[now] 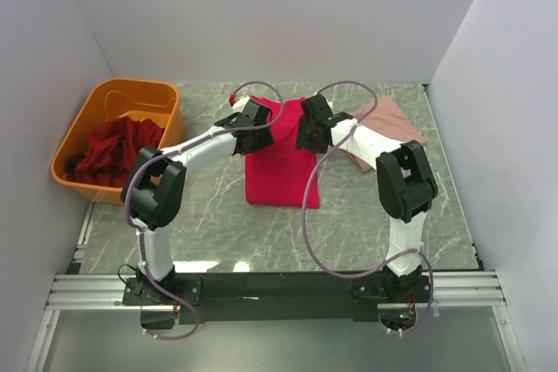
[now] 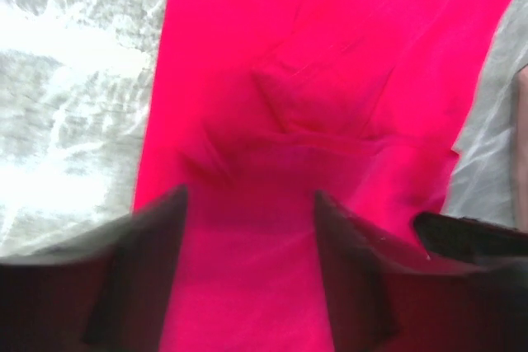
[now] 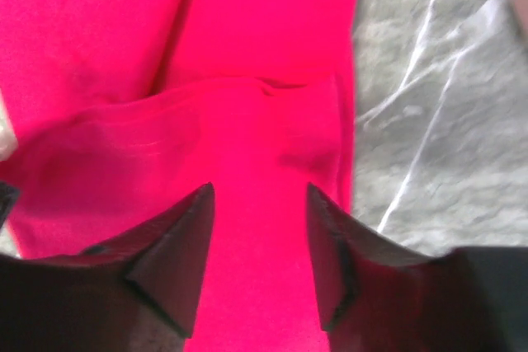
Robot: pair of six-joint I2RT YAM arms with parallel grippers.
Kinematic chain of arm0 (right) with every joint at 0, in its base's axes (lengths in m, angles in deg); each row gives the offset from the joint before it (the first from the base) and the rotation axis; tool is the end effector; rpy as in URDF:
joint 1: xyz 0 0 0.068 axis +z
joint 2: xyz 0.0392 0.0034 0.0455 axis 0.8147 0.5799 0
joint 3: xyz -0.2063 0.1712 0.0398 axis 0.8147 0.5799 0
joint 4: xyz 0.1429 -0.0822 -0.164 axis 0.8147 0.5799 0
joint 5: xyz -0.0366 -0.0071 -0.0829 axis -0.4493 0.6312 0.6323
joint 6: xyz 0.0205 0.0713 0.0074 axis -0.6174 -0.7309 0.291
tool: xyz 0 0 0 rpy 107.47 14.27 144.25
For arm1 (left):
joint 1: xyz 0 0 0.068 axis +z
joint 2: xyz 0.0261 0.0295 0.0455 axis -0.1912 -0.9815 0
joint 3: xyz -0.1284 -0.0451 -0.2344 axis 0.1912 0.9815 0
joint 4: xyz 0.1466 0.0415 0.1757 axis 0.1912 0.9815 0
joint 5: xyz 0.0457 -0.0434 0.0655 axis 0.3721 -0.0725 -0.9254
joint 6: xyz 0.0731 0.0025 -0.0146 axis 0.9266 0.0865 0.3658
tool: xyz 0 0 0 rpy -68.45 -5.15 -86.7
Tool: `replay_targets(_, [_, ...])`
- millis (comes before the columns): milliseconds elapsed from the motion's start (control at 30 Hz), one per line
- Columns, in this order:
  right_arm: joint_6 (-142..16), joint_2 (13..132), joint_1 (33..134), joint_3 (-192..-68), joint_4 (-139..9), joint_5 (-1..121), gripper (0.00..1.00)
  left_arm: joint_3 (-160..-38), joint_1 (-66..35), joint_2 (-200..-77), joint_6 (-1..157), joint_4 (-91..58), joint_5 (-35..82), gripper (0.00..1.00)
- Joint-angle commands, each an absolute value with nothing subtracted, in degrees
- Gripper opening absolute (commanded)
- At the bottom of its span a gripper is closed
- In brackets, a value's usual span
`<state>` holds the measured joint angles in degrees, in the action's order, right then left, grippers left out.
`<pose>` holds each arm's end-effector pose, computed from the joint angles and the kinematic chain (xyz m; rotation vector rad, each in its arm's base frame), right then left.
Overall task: Fold and stack the t-shirts
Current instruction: Fold the tshirt
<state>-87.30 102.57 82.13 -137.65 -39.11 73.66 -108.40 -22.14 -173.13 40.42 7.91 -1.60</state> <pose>0.3665 0.1843 0.1979 0.1163 2.5453 0.2818 0.3538 -0.2095 0.2091 -0.4604 2.3781 -0.3036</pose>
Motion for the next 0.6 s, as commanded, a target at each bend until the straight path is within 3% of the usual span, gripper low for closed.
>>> replay_targets(0, [-87.0,102.4,81.2,-140.9,-38.7,73.2,0.59,-110.6,-21.7,-170.5,41.1,7.6,-2.2,0.72])
replay_targets(33, [-86.6,101.9,81.2,-140.2,-39.2,73.0,0.63,-109.2,-21.7,-169.7,41.0,7.1,-2.2,0.94])
replay_targets(67, [-86.6,100.8,81.1,-139.8,-39.5,73.0,0.64,-108.3,-21.8,-168.8,40.6,6.9,-2.1,0.99])
replay_targets(400, [-86.4,88.0,81.1,-124.2,-43.9,67.6,0.65,-90.0,-21.8,-153.8,39.8,4.1,5.6,0.99])
replay_targets(567, [-87.2,80.4,81.0,-112.2,-48.3,56.0,0.65,-76.4,-22.3,-146.4,38.9,-1.5,16.4,0.99])
